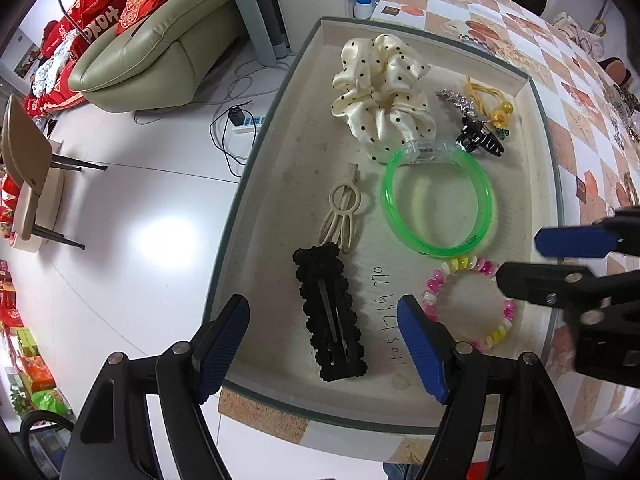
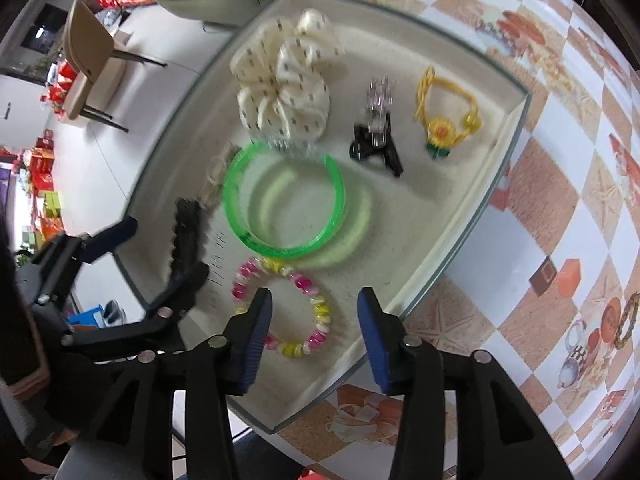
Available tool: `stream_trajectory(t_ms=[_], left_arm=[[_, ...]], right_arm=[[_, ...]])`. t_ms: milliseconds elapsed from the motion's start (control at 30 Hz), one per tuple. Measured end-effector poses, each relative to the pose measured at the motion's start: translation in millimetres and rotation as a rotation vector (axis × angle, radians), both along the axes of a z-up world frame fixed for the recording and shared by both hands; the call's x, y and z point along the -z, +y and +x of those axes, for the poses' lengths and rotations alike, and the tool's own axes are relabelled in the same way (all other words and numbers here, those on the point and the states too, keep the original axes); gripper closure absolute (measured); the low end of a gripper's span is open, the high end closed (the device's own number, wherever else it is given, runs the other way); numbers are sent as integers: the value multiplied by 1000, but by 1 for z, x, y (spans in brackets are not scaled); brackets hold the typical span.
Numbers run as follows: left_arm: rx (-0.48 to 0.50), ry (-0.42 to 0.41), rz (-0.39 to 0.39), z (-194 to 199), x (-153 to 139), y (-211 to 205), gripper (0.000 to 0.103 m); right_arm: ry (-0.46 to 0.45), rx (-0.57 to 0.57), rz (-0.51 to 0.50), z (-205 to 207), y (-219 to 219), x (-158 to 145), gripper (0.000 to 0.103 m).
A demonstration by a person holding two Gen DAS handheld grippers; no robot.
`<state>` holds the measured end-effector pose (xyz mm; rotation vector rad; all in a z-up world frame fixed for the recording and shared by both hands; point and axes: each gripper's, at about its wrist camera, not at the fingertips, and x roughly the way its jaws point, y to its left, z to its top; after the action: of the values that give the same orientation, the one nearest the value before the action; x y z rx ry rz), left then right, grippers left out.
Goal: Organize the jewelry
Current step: 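Move both open tools back over the table toward the silver charm and braided bracelet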
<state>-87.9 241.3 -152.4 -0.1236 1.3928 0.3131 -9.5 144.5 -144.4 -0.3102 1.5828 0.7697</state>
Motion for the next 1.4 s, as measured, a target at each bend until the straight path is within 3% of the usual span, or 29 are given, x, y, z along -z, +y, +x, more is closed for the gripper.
stream_trajectory(t_ms=[133,167,200,400,500,700,800,1100,1400], left_arm=[[19,-5,20,4,-9,-5,21],[23,-5,21,5,-10,-6,3],[27,-11,27,6,-13,-7,0],[94,-29,42,22,-32,-28,0],[133,-47,37,32,-42,-41,0],[224,-84,14,55,-58,-75,0],[274,-100,3,63,-66,-99,0],[427,-95,-36,81,-70,-180,0],[445,-15,-129,74,-47,-235,0]], right_arm=[[-22,38,54,7,-12,-22,43],[-27,51,62,9,-16,-27,41],[-29,61,68,11,-21,-30,40],[-48,177,96,28,-69,-52,32],[-68,247,87,28,-93,-58,22],[-82,429,68,35,-161,-57,19],[-79,505,63,37,-199,-55,0],[-80,711,-2,45,-309,-49,0],[-78,789,-42,55,-367,-35,0]])
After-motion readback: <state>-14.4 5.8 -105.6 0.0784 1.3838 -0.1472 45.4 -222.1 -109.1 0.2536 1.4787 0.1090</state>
